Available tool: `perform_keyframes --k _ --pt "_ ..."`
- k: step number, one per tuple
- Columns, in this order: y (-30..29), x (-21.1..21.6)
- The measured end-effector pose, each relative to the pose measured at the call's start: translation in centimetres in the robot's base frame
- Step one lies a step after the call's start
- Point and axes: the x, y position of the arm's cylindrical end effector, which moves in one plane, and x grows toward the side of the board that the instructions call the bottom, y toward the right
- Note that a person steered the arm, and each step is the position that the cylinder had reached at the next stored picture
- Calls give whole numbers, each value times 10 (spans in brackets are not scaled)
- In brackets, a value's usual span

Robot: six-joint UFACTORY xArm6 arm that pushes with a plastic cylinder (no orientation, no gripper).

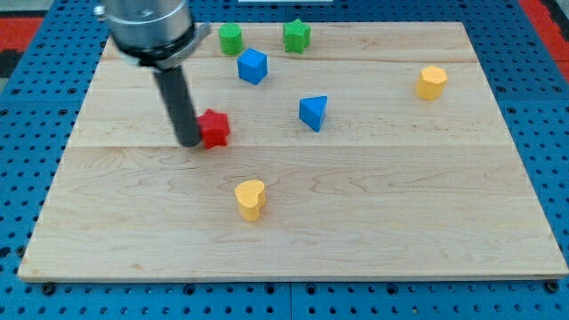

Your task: Place red star parallel to the green star

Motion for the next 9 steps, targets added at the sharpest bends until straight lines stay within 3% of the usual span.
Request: perform_keyframes --k 2,3,4,5,7,8,9 --pt "121 1" --pt "97 -40" --pt "96 -12" --pt "28 -13" --pt "114 -44" --pt "105 -110" --pt "65 -116"
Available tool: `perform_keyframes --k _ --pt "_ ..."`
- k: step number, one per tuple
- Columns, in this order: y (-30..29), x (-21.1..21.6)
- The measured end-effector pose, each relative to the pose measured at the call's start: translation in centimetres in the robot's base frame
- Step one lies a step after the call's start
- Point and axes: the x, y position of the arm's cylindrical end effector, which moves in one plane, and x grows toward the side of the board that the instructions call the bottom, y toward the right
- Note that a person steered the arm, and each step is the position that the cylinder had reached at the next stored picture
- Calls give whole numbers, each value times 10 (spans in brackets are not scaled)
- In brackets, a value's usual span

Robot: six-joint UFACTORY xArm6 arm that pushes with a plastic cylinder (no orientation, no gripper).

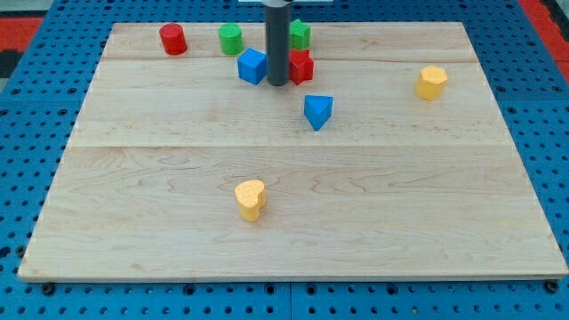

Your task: Place red star parallel to the green star

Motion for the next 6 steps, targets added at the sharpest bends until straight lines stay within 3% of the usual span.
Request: perform_keyframes --k 1,2,3,4,5,6 --pt "12 -27" --pt "49 -4" --pt "50 16" --pt "116 2" --pt "120 -48" --pt "120 -48"
